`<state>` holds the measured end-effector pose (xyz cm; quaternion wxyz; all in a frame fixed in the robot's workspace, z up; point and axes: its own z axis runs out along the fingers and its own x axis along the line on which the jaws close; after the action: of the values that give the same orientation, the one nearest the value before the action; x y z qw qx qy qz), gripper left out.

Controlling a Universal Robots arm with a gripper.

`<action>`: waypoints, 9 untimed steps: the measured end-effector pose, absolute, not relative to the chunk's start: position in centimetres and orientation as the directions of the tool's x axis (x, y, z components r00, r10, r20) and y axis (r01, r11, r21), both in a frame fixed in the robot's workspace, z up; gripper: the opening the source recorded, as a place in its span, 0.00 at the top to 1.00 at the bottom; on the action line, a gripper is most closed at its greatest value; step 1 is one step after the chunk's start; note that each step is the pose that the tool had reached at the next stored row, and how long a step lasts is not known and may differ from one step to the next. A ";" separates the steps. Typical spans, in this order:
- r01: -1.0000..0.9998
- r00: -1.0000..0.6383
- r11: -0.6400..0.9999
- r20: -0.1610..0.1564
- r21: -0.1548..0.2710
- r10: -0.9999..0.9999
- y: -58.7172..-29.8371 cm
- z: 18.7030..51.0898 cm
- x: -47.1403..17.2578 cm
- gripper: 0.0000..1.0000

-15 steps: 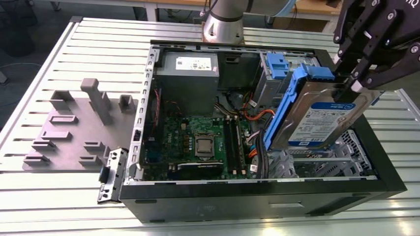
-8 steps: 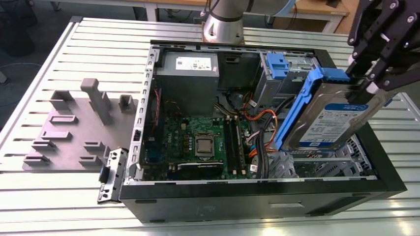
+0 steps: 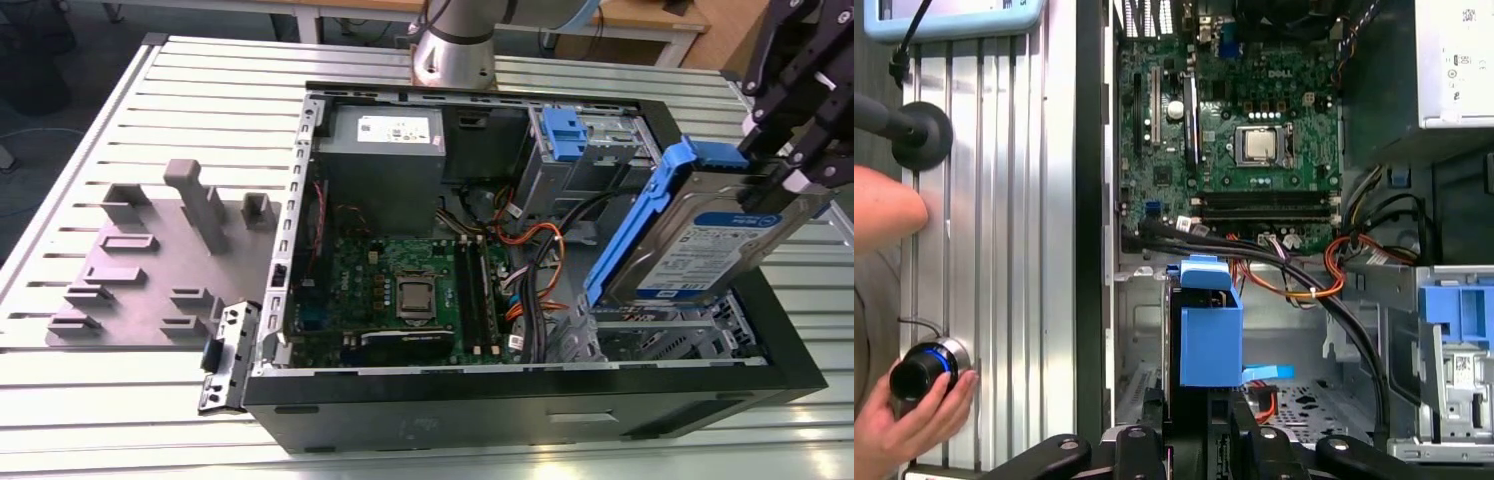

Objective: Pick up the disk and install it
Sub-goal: 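Insert the disk into the insertion slot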

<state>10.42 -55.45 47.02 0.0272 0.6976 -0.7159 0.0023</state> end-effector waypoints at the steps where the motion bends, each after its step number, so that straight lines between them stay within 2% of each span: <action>1: -0.999 -0.025 0.027 0.042 0.035 -0.999 -55.4 47.0 10.5 0.65; 9: -0.999 -0.025 0.026 0.033 0.035 -0.999 -55.5 47.0 10.5 0.65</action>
<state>10.50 -55.49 46.99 0.0241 0.6977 -0.7160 -0.0009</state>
